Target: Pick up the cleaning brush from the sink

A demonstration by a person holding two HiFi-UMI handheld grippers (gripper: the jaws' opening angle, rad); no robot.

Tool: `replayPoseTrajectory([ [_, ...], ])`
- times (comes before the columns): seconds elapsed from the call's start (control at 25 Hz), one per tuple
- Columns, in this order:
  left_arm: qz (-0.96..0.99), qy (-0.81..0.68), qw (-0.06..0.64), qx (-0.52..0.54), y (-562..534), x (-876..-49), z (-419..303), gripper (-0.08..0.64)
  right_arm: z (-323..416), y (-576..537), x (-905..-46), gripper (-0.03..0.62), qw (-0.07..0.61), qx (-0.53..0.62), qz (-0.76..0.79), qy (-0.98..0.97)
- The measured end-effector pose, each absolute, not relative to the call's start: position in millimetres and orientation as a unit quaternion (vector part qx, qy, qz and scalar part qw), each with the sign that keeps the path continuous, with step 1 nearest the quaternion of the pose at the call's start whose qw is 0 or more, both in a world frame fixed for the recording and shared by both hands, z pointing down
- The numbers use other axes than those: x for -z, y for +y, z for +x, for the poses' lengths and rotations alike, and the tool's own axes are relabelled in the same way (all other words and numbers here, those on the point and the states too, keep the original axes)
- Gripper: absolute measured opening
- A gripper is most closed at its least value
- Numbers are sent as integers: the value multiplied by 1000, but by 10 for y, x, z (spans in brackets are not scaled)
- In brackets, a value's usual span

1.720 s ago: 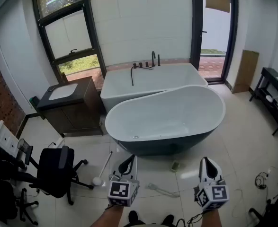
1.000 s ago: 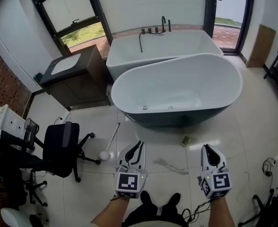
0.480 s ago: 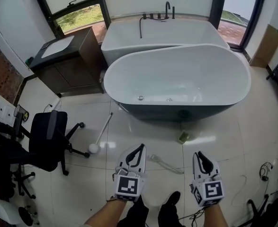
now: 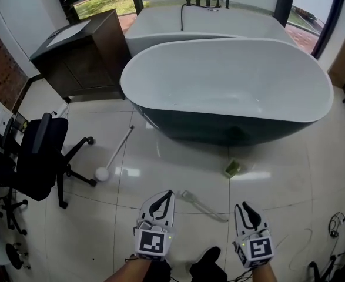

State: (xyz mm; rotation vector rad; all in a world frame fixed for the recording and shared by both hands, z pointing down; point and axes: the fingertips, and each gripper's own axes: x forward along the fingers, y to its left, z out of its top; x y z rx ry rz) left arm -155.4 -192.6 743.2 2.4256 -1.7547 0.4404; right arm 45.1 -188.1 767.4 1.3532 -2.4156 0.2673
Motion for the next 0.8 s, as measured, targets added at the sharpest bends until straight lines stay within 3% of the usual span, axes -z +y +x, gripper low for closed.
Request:
replayPoseTrajectory([
  [0.48,800,-581,49,-139,-2442,-9935,-1728,2,150,-2374,-10613,117,218,-85,419,-877],
  [0.8,806,-570,53,-151,-2856,-11259,-1616,2,98,-2454,-12672,166,312,-87,332,-886],
])
